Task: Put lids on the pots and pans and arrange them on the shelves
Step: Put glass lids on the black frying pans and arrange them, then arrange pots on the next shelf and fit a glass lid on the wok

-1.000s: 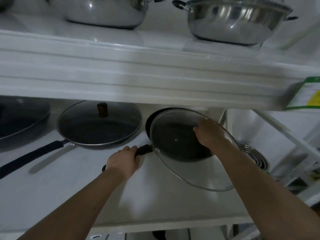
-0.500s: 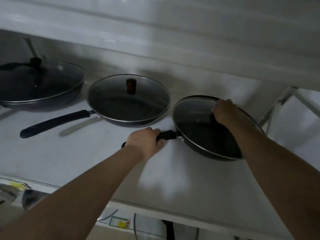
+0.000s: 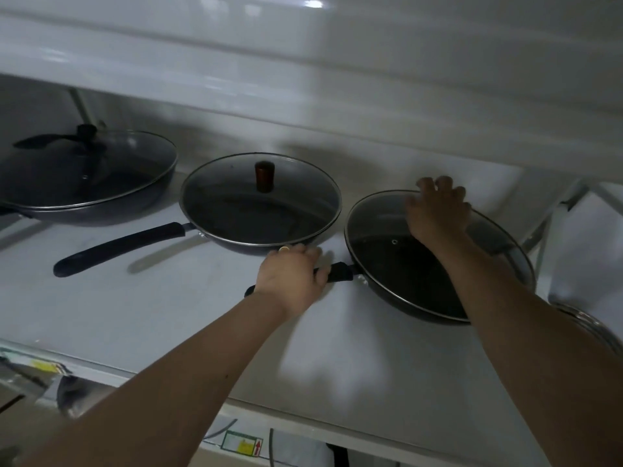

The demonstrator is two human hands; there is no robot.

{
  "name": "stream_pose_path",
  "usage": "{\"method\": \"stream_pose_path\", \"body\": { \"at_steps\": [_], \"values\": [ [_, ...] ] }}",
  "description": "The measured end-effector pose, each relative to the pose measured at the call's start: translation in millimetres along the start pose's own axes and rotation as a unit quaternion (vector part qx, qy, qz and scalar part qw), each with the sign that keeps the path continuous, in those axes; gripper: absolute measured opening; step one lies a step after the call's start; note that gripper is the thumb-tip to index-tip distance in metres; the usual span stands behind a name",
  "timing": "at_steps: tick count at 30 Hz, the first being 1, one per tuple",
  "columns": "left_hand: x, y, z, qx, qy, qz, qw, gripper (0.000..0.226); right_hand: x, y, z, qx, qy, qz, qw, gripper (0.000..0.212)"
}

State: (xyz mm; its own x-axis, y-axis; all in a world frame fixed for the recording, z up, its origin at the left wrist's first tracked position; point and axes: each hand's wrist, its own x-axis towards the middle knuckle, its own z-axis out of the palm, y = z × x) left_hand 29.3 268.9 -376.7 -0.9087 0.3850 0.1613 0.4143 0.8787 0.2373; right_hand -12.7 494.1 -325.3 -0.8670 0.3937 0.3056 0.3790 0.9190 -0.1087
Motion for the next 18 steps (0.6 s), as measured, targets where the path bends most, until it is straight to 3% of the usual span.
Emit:
{"method": "stream_pose_path", "body": {
  "at_steps": [3, 5, 9, 12, 15, 18],
  "values": [
    [7, 1, -14, -0.14, 0.072, -0.048, 0.986, 0.035, -16, -52, -9, 0.141, 0.058, -0.028, 0.988, 0.042],
    [10, -3, -25, -0.253, 0.13, -0.09, 0.954, 0.031, -35, -89, -15, 0.229, 0.062, -0.039, 0.971, 0.039],
    [13, -24, -59, -0.477, 0.228, -0.185, 0.828, 0.036, -82, -162, -27, 0.449, 0.011, -0.04, 0.893, 0.026],
    [8, -50, -89, -0.545, 0.278, -0.206, 0.763, 0.037, -101, -214, -29, 0.524, 0.03, -0.029, 0.851, 0.018],
    [-5, -84, -106, -0.584, 0.29, -0.21, 0.728, 0.033, -118, -257, -38, 0.601, 0.025, 0.021, 0.798, 0.021],
    [-22, -120, -117, -0.603, 0.304, -0.193, 0.712, 0.034, -142, -295, -44, 0.633, 0.027, 0.026, 0.773, 0.021]
  ]
}}
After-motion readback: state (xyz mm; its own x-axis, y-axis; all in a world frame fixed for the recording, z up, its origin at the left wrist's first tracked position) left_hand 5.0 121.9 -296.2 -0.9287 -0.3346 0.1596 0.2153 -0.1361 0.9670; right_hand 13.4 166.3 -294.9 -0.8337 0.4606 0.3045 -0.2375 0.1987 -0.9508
